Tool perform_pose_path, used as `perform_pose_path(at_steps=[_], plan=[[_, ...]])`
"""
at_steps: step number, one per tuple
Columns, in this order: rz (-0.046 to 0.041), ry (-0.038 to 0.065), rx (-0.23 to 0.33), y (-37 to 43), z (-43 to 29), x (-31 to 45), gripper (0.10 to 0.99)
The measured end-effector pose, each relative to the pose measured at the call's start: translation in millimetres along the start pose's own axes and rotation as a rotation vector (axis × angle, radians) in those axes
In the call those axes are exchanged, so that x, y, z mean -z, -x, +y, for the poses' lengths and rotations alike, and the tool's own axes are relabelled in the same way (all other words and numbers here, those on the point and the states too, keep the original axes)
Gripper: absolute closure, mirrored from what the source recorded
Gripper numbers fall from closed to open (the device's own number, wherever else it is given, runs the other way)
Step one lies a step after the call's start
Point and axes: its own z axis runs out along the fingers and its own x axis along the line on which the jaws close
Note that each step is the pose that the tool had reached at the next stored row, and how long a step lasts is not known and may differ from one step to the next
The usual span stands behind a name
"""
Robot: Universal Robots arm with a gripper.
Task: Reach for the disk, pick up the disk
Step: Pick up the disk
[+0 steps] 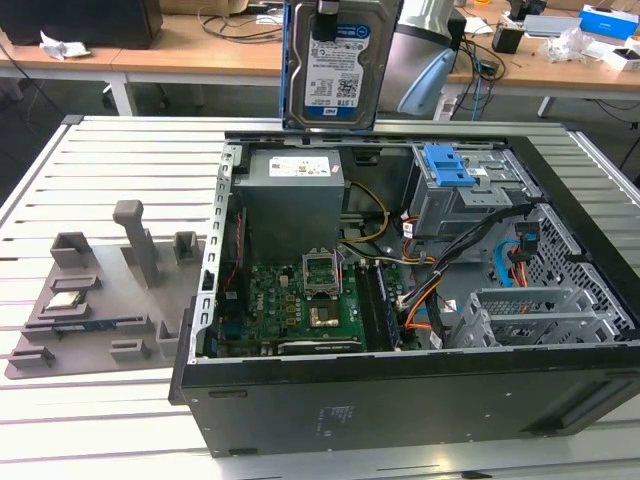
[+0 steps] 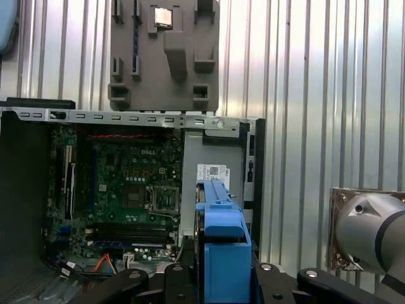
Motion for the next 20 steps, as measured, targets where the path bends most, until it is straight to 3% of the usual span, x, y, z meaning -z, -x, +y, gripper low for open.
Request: perform_pose_path(at_steps=[5, 15, 20], plan=[[0.0000, 0.000, 0.000, -0.5, -10.7, 0.4, 0.718], [-0.0001, 0.000, 0.000, -2.1, -46.2, 1.7, 0.718], [0.0000, 0.000, 0.000, -2.3, -49.7, 1.9, 0.718]])
